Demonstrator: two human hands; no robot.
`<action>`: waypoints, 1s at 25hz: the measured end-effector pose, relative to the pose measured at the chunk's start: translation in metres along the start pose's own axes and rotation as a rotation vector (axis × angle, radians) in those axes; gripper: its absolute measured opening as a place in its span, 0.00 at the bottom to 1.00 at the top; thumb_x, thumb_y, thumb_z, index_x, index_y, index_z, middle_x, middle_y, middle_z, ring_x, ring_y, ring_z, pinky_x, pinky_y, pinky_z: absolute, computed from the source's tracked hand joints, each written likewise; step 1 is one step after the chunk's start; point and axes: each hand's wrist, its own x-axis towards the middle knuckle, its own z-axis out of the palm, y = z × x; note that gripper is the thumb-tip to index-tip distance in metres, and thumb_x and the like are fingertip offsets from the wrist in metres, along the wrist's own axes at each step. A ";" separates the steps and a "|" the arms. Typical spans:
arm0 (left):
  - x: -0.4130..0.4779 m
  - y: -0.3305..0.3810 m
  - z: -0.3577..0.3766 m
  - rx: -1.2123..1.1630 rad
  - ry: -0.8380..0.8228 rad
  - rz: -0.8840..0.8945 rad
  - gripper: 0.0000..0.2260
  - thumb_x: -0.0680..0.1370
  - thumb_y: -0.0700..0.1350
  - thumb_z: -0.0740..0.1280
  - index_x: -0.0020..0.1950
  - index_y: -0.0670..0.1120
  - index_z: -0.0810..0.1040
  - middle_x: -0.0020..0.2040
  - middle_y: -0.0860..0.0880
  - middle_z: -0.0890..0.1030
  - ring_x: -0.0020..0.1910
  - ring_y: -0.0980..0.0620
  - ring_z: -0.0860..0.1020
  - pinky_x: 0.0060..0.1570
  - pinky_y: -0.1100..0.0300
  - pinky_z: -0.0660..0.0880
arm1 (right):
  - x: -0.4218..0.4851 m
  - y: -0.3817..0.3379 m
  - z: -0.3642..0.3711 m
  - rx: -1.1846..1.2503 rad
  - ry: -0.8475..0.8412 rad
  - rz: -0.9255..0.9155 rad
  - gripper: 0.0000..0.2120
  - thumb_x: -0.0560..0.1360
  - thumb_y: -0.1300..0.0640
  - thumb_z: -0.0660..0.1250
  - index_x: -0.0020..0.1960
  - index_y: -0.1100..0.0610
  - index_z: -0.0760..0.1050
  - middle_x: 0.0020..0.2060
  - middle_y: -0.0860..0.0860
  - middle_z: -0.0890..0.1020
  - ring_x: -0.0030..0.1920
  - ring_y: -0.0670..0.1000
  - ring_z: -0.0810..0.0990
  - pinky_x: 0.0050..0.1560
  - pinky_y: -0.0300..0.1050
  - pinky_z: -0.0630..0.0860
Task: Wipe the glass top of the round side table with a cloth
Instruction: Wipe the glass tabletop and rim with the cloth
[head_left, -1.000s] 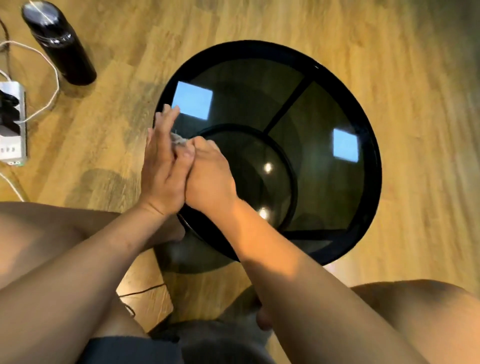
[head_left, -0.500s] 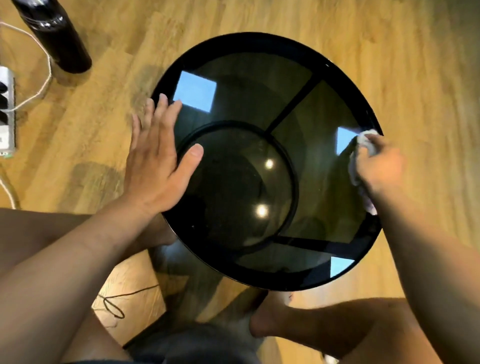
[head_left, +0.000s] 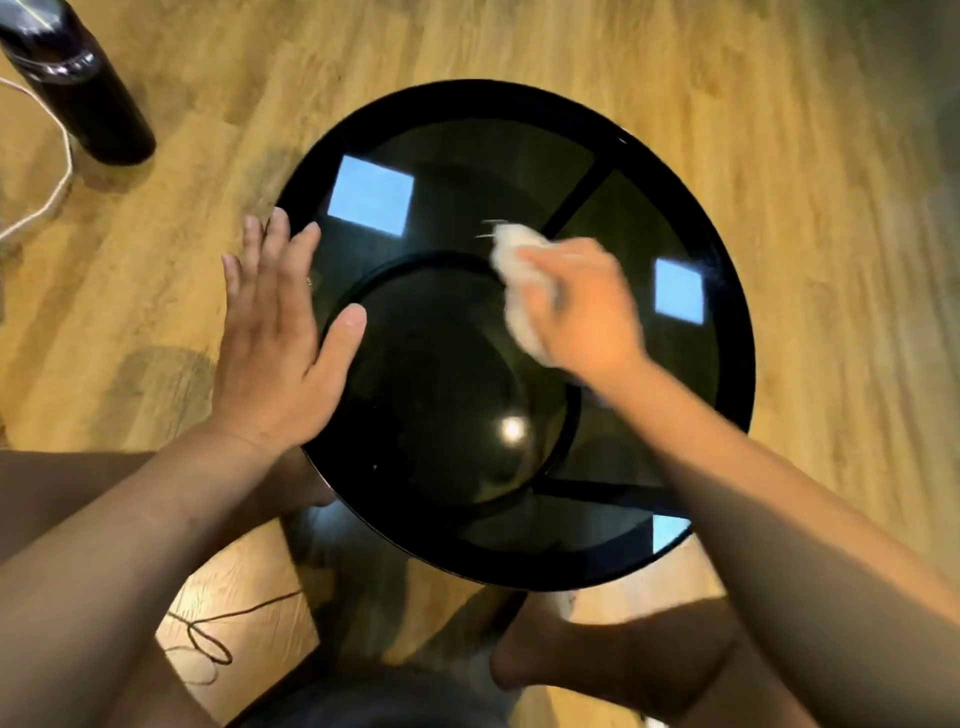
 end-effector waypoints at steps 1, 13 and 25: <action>-0.001 0.000 0.001 -0.017 0.013 -0.020 0.30 0.81 0.57 0.52 0.80 0.46 0.51 0.81 0.40 0.47 0.80 0.45 0.42 0.77 0.47 0.39 | -0.001 0.051 -0.022 -0.094 0.011 0.124 0.13 0.74 0.50 0.62 0.56 0.49 0.79 0.50 0.60 0.81 0.51 0.63 0.80 0.52 0.50 0.76; -0.002 -0.004 0.006 -0.178 0.064 -0.175 0.33 0.79 0.63 0.54 0.79 0.53 0.45 0.82 0.45 0.51 0.78 0.56 0.49 0.70 0.75 0.42 | 0.197 0.009 0.013 0.014 -0.111 0.063 0.15 0.78 0.48 0.56 0.52 0.52 0.79 0.43 0.61 0.83 0.41 0.57 0.81 0.44 0.49 0.76; -0.018 0.022 -0.018 -0.268 0.169 -0.045 0.27 0.80 0.52 0.55 0.77 0.44 0.55 0.78 0.44 0.56 0.78 0.44 0.56 0.76 0.40 0.54 | -0.073 -0.126 0.028 0.250 -0.416 -0.486 0.10 0.72 0.56 0.71 0.52 0.57 0.82 0.45 0.53 0.80 0.46 0.54 0.77 0.51 0.50 0.74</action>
